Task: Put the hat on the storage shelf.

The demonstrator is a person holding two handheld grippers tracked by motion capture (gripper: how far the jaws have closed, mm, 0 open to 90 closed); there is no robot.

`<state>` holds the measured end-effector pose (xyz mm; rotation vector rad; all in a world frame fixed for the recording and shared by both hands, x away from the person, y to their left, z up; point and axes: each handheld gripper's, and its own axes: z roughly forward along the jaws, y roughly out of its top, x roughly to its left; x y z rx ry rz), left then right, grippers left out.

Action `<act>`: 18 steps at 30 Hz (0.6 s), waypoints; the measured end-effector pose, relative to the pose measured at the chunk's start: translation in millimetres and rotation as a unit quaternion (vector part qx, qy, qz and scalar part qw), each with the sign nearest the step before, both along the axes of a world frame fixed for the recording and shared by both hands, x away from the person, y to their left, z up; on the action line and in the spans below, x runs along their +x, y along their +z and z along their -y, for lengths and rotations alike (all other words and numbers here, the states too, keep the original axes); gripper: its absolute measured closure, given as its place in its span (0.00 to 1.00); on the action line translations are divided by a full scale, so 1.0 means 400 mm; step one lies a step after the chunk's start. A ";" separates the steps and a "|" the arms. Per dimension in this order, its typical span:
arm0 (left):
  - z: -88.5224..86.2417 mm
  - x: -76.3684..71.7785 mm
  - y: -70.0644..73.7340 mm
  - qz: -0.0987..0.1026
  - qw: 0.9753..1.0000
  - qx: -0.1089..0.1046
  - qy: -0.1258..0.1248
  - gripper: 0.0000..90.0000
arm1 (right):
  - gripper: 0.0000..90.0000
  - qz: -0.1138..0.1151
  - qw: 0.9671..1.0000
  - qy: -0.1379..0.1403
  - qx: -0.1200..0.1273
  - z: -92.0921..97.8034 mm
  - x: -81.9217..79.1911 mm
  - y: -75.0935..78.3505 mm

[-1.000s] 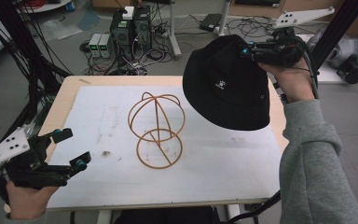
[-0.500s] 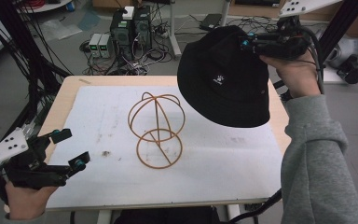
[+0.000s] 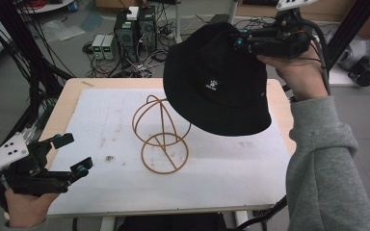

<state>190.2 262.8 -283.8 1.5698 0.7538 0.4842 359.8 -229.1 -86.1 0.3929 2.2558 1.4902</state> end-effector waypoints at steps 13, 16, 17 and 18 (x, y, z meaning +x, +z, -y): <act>-0.014 -0.015 0.007 0.005 1.000 -0.002 0.007 0.06 | 0.97 0.007 0.998 0.053 -0.017 -0.130 -0.033 -0.009; -0.016 -0.016 0.006 0.006 1.000 -0.001 0.008 0.06 | 0.97 0.006 0.998 0.064 -0.020 -0.162 -0.036 -0.014; -0.016 -0.017 0.006 0.005 1.000 -0.001 0.008 0.06 | 0.97 0.006 0.997 0.068 -0.022 -0.176 -0.038 -0.016; -0.017 -0.017 0.007 0.005 1.000 -0.001 0.008 0.06 | 0.97 0.004 0.997 0.071 -0.023 -0.184 -0.039 -0.018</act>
